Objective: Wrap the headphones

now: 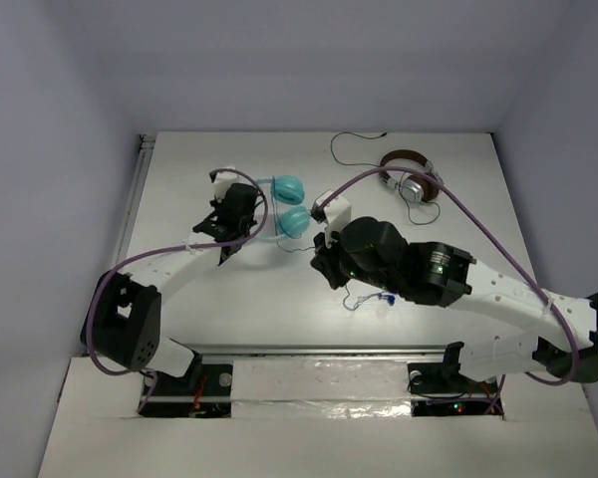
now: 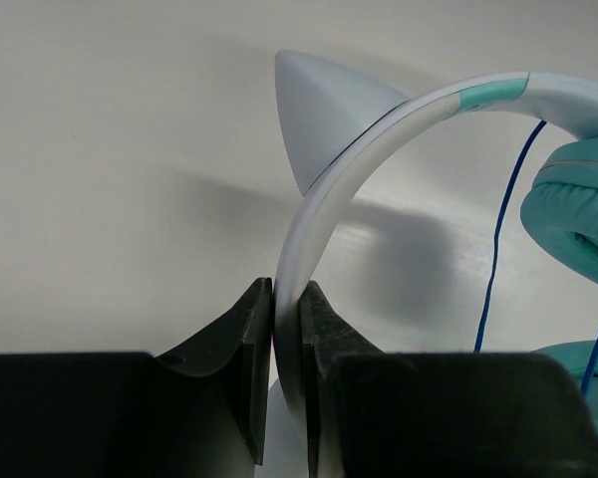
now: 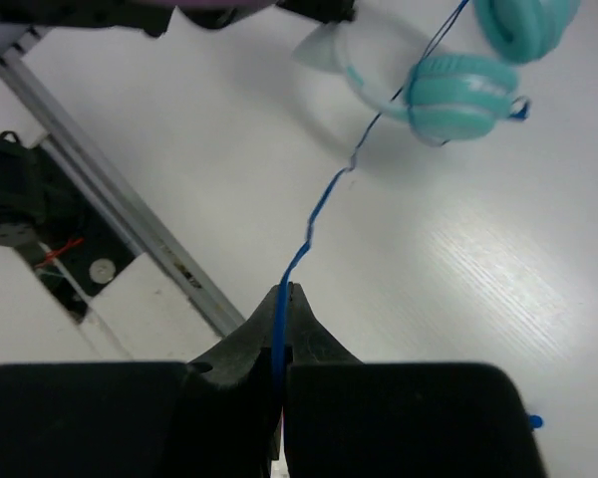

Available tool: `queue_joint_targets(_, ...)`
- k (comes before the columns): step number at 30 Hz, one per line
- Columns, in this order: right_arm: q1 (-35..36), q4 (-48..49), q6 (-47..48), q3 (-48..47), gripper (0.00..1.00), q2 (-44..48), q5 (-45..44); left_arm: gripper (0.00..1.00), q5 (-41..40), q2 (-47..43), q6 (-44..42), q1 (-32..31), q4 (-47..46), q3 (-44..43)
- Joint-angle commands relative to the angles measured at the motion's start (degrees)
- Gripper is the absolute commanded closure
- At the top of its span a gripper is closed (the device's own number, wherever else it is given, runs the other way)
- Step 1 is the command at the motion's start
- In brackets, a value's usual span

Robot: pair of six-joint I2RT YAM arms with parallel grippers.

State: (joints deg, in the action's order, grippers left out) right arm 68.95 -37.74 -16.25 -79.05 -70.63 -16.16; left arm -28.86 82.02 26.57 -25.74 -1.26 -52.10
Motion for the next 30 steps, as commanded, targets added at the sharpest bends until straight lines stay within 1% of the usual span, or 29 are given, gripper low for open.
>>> queue_joint_targets(1, -2.0, -1.4, 4.3, -2.9, 1.0, 0.6, -7.7, 1.0, -2.4, -2.0, 1.1, -4.8, -3.0, 1.7)
queue_joint_targets(2, -3.0, -0.7, 5.2, -2.9, 1.0, 0.6, -8.0, 1.0, -2.3, -2.5, 1.2, -8.0, -2.5, 2.3)
queue_joint_targets(4, -6.4, 0.8, 6.4, -2.2, 1.0, 0.0, -8.5, 1.0, -3.7, -4.4, 1.7, -11.2, -1.5, 4.8)
queue_joint_targets(6, -8.2, 1.4, 6.8, -2.4, 1.0, -1.1, -9.5, 1.0, -2.9, -6.2, 2.4, -14.0, 0.0, 6.1)
queue_joint_targets(8, -10.7, 3.7, 7.6, -2.1, 1.0, -1.7, -9.9, 1.0, -2.1, -7.7, 2.6, -15.1, 0.5, 8.7)
queue_joint_targets(9, -12.0, 4.5, 7.9, -2.0, 1.0, -1.8, -8.5, 1.0, -0.4, -9.5, 2.5, -15.8, 0.5, 9.6)
queue_joint_targets(11, -14.7, 5.8, 8.3, -2.3, 1.0, -2.9, -7.4, 1.0, 1.0, -11.3, 2.6, -16.4, 0.6, 11.6)
queue_joint_targets(13, -15.8, 6.4, 9.1, -2.3, 1.0, -3.8, -8.3, 1.0, 1.4, -14.0, 3.1, -16.4, 2.6, 12.5)
queue_joint_targets(15, -17.4, 7.2, 9.4, -2.3, 1.0, -5.0, -8.1, 1.0, 5.2, -16.7, 1.9, -16.4, 2.0, 13.3)
queue_joint_targets(18, -17.9, 8.5, 9.7, -2.9, 1.0, -6.5, -5.5, 1.0, 8.2, -15.6, 1.5, -17.0, 3.4, 12.5)
queue_joint_targets(20, -17.9, 9.3, 10.0, -3.4, 1.0, -7.4, -5.6, 1.0, 9.0, -14.5, 0.5, -17.8, 3.7, 11.6)
queue_joint_targets(24, -20.8, 9.9, 10.7, -4.5, 1.0, -9.0, -5.2, 1.0, 14.9, -12.7, -1.3, -19.1, 2.8, 10.5)
queue_joint_targets(29, -25.3, 11.8, 9.8, -1.4, 1.0, -8.0, -5.7, 1.0, 20.1, -14.8, -2.2, -17.9, 1.7, 9.9)
queue_joint_targets(30, -25.4, 12.1, 9.5, -0.9, 1.0, -7.9, -5.5, 1.0, 22.1, -15.1, -2.6, -17.2, 1.7, 9.4)
